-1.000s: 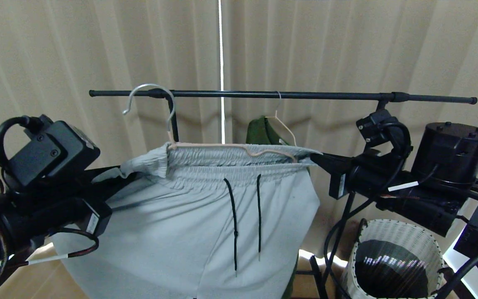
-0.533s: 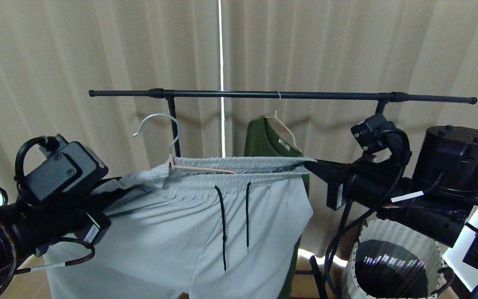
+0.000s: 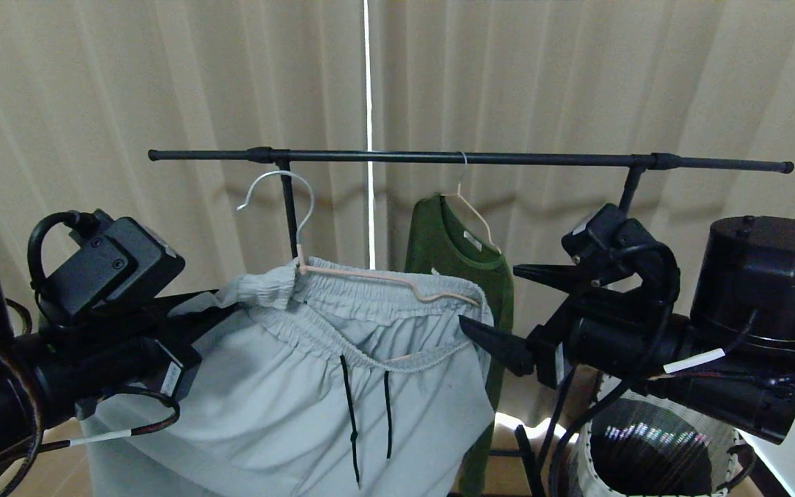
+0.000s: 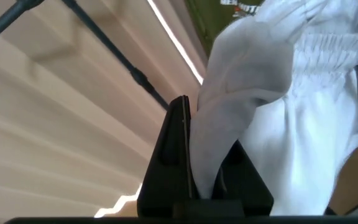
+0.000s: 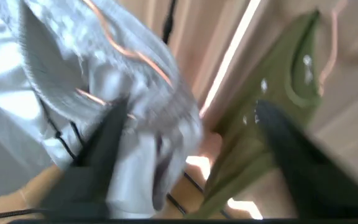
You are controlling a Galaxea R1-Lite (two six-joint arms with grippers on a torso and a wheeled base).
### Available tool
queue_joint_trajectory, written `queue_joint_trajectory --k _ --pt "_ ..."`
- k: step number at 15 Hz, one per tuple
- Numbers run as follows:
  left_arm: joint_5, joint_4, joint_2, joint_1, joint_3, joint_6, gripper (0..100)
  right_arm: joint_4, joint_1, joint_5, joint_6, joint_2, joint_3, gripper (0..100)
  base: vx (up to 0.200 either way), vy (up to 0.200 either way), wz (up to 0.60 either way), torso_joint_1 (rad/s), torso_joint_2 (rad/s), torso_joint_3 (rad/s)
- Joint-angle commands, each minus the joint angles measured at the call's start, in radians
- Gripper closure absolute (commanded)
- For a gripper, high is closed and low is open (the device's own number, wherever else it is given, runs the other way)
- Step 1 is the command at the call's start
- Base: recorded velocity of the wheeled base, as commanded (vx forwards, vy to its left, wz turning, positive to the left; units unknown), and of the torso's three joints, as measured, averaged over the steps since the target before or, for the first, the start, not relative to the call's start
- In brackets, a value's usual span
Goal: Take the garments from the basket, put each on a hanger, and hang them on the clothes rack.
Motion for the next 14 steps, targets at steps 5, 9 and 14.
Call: queue_joint_trajectory --k 5,9,14 --pt "0.000 -0.009 0.025 -0.059 -0.010 -0.001 100 0.063 0.019 0.027 -0.228 0.021 -0.126 0 0.000 0.000 0.00 0.000 0.00 0.000" --pt "-0.001 -0.011 0.040 -0.076 -0.024 -0.007 100 0.105 0.024 0.024 -0.288 0.066 -0.180 0 0.000 0.000 0.00 0.000 0.00 0.000" --pt "-0.001 -0.011 0.043 -0.140 -0.024 -0.044 100 0.105 0.042 0.016 -0.290 0.153 -0.277 0 0.000 0.000 0.00 0.000 0.00 0.000"
